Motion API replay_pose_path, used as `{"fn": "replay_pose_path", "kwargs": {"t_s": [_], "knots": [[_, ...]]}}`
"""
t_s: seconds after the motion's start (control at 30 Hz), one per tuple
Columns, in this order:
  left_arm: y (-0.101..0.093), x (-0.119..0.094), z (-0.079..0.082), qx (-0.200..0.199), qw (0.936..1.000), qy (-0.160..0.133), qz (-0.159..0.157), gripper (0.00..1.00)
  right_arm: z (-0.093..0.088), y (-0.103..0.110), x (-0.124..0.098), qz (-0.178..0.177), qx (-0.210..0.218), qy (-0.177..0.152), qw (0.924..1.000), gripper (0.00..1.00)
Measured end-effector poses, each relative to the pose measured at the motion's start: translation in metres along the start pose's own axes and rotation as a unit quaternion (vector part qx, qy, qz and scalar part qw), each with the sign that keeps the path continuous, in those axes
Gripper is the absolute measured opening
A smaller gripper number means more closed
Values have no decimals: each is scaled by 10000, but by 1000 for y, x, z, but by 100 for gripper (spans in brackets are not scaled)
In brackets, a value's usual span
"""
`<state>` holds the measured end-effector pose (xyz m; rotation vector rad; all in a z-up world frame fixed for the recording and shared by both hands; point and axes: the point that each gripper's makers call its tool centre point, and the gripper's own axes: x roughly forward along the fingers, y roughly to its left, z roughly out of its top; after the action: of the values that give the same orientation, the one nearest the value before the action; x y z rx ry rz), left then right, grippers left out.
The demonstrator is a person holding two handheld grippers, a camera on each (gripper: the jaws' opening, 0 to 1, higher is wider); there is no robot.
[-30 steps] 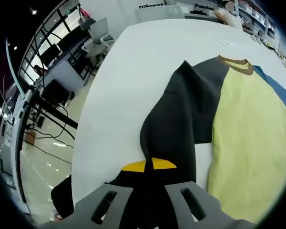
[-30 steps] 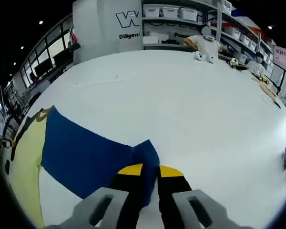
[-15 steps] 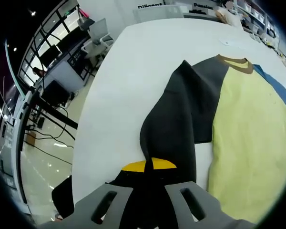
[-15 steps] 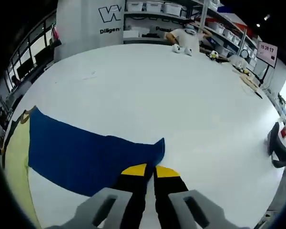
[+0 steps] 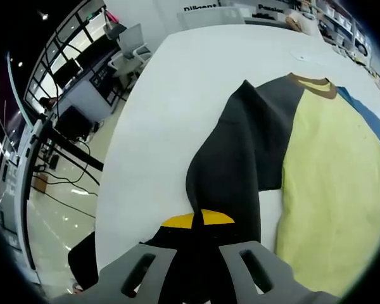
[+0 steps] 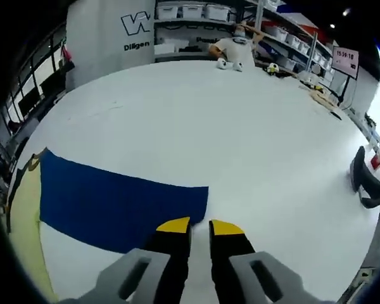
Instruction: Fold the garment on the visible template until the final outline fits inside the template.
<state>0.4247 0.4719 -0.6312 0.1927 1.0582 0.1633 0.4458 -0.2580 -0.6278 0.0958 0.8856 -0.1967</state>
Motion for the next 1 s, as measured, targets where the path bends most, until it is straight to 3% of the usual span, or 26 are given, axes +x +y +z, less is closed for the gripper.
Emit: {"fn": "replay_pose_path", "kwargs": {"t_s": [0.07, 0.1, 0.3, 0.47, 0.63, 0.73, 1.0], "knots": [[0, 0, 0, 12, 10000, 4, 0, 2, -4, 8, -1, 165, 301, 15, 9994, 12], [0, 0, 0, -3, 10000, 5, -5, 2, -14, 19, -3, 321, 643, 203, 9972, 11], [0, 0, 0, -7, 10000, 2, 1, 2, -19, 35, -5, 390, 532, 178, 9977, 4], [0, 0, 0, -19, 10000, 5, -19, 2, 1, 43, -8, 367, 48, -154, 9992, 0], [0, 0, 0, -65, 10000, 1, -26, 2, 15, 64, -5, 640, -181, -289, 9974, 0], [0, 0, 0, -46, 10000, 0, -21, 2, 19, 80, -3, 809, -555, -302, 9947, 0], [0, 0, 0, -22, 10000, 7, -29, 2, 5, 118, 3, 1401, -738, -12, 9874, 4]]}}
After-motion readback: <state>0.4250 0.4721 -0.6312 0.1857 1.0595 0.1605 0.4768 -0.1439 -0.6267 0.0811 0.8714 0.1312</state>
